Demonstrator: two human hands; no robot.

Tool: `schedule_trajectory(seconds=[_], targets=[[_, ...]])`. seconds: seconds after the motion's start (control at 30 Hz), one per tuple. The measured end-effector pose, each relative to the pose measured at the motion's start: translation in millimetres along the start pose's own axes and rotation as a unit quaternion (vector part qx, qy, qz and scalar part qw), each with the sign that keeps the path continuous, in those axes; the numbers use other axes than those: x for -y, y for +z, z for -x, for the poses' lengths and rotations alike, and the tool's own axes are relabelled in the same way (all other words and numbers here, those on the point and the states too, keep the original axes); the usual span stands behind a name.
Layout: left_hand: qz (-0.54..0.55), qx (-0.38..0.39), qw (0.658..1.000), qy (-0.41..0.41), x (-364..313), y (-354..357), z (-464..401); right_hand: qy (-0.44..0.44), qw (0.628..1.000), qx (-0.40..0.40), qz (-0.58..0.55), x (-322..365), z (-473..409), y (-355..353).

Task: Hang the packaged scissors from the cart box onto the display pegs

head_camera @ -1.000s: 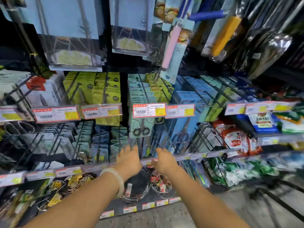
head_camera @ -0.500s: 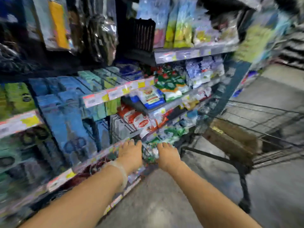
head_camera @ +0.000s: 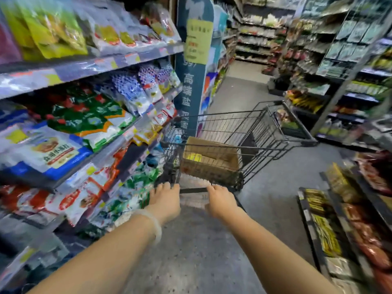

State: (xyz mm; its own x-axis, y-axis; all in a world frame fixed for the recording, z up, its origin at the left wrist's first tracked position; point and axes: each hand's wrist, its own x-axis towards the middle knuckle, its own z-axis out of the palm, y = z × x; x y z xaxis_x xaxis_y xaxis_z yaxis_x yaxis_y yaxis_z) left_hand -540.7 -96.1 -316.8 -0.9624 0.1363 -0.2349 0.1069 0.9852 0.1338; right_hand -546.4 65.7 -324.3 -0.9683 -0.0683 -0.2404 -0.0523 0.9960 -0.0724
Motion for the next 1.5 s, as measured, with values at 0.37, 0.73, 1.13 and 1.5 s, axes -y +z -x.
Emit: schedule_trajectory(seconds=[0.37, 0.73, 1.13, 1.5], targets=[[-0.008, 0.023, 0.999, 0.042, -13, -45, -227, 0.063, 0.997, 0.021, -0.043, -40, -200, -41], [-0.023, 0.06, 0.997, 0.038, 7, -72, -417, 0.094, 0.989, 0.038, -0.107, -64, -381, -67], [0.019, 0.157, 0.987, -0.039, 12, -27, -580, 0.12, 0.968, 0.169, -0.139, -124, -569, -1], [0.062, 0.25, 0.958, -0.122, 14, 63, -705, 0.113, 0.923, 0.318, -0.186, -150, -688, 128]])
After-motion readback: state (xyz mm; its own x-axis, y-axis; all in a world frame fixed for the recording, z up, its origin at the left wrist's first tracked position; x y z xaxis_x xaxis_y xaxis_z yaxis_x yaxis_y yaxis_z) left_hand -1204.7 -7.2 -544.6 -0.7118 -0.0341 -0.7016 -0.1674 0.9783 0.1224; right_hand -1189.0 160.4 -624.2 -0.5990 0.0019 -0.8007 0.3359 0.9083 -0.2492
